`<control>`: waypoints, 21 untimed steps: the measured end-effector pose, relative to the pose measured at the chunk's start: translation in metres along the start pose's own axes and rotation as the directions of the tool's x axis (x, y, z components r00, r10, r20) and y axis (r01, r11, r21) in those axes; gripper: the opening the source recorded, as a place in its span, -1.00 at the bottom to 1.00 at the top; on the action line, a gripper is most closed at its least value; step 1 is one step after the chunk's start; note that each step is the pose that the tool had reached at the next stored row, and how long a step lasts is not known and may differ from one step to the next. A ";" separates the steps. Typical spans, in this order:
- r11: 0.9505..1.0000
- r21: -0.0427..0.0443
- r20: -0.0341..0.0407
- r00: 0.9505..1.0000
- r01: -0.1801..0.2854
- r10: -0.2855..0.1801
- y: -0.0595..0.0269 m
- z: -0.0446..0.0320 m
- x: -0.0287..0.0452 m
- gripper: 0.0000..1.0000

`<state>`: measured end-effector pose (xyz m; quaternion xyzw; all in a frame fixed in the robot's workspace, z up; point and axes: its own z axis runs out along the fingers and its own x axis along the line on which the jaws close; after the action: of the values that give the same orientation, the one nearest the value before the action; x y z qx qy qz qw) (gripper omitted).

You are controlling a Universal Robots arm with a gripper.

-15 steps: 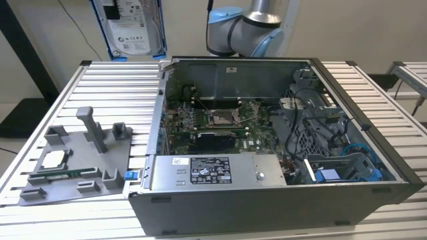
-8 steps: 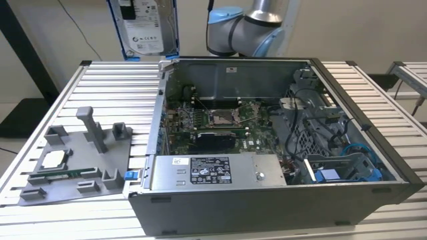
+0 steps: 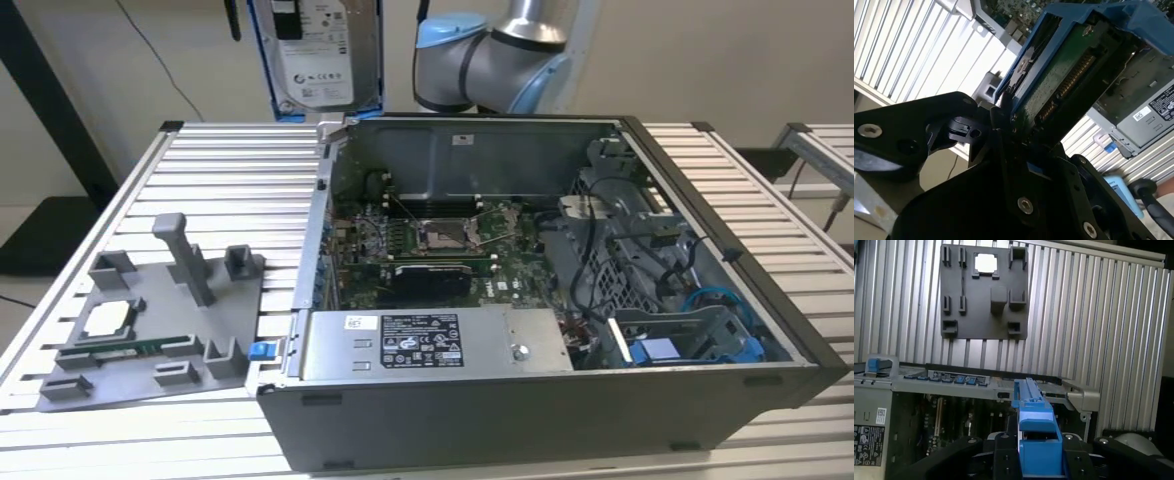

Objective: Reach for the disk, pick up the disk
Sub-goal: 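Pick up the disk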

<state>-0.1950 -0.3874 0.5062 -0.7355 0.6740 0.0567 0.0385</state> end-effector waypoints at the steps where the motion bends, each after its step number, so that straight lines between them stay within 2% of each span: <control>1: 1.000 0.000 0.000 1.000 0.000 0.000 -0.0034 -0.0001 0.0003 -1.00; 10: 1.000 0.000 0.000 1.000 0.000 0.000 -0.0347 -0.0009 0.0030 -1.00; 21: 1.000 0.000 0.000 1.000 0.000 0.000 -0.0787 -0.0022 0.0068 -1.00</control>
<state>-0.1160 -0.3874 0.5059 -0.7355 0.6740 0.0566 0.0384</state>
